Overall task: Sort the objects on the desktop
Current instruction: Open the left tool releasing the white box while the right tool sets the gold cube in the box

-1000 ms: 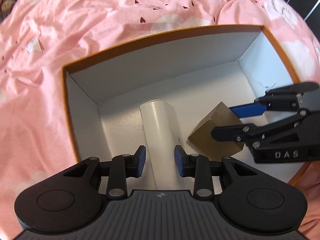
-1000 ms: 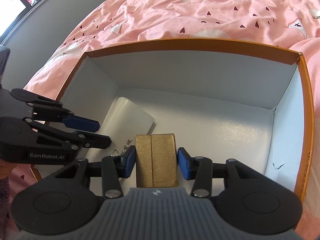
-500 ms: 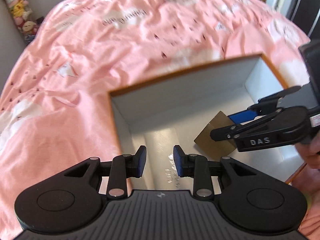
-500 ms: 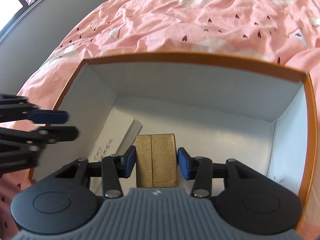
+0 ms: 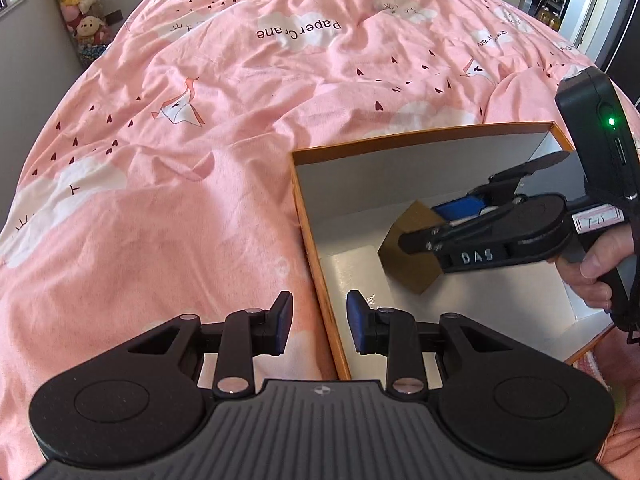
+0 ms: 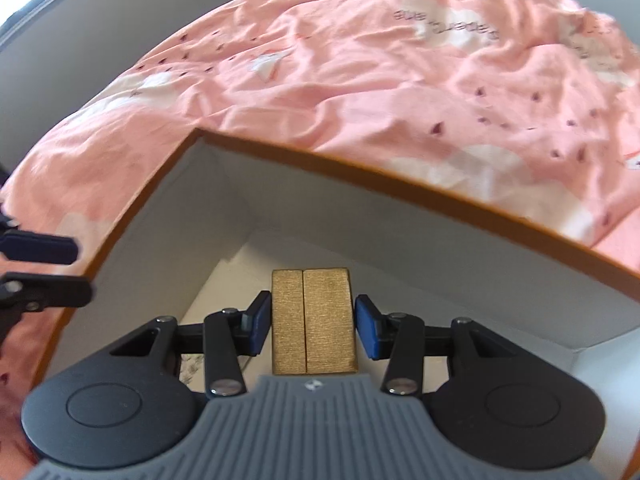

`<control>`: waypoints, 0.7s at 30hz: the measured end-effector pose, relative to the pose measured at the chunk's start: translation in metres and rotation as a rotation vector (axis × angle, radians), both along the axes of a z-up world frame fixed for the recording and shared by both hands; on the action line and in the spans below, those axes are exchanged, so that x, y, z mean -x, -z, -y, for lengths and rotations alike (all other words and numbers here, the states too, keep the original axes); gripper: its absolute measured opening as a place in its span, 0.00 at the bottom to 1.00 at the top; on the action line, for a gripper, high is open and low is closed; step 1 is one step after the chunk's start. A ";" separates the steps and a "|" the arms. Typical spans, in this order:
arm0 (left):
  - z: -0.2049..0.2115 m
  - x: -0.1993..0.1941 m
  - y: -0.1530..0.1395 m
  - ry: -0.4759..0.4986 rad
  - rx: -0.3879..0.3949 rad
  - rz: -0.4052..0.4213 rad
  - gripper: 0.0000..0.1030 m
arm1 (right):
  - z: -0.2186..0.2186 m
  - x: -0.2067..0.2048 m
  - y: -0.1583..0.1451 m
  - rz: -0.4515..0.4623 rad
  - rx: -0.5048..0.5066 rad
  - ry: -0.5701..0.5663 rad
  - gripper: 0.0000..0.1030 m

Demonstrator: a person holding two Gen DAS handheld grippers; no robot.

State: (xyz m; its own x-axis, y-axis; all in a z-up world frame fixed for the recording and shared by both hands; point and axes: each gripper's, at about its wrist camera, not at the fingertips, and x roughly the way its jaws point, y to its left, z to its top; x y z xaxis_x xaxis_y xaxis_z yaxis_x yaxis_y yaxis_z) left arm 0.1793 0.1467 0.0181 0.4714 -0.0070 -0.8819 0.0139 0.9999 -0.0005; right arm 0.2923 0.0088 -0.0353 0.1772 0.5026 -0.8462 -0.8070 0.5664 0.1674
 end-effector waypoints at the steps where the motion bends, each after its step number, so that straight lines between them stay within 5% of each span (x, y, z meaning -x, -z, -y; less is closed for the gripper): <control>1: 0.000 0.000 0.001 0.001 0.006 0.001 0.33 | -0.001 0.003 0.000 0.015 0.006 -0.017 0.46; 17: 0.001 0.000 0.009 -0.012 0.029 0.018 0.33 | -0.021 0.002 0.001 0.182 0.016 -0.201 0.48; 19: 0.002 0.001 0.010 -0.014 0.017 0.029 0.33 | -0.017 0.003 -0.004 0.190 0.018 -0.197 0.64; 21: 0.005 0.003 0.010 0.009 0.002 0.051 0.34 | -0.010 0.004 -0.010 0.187 0.029 -0.183 0.70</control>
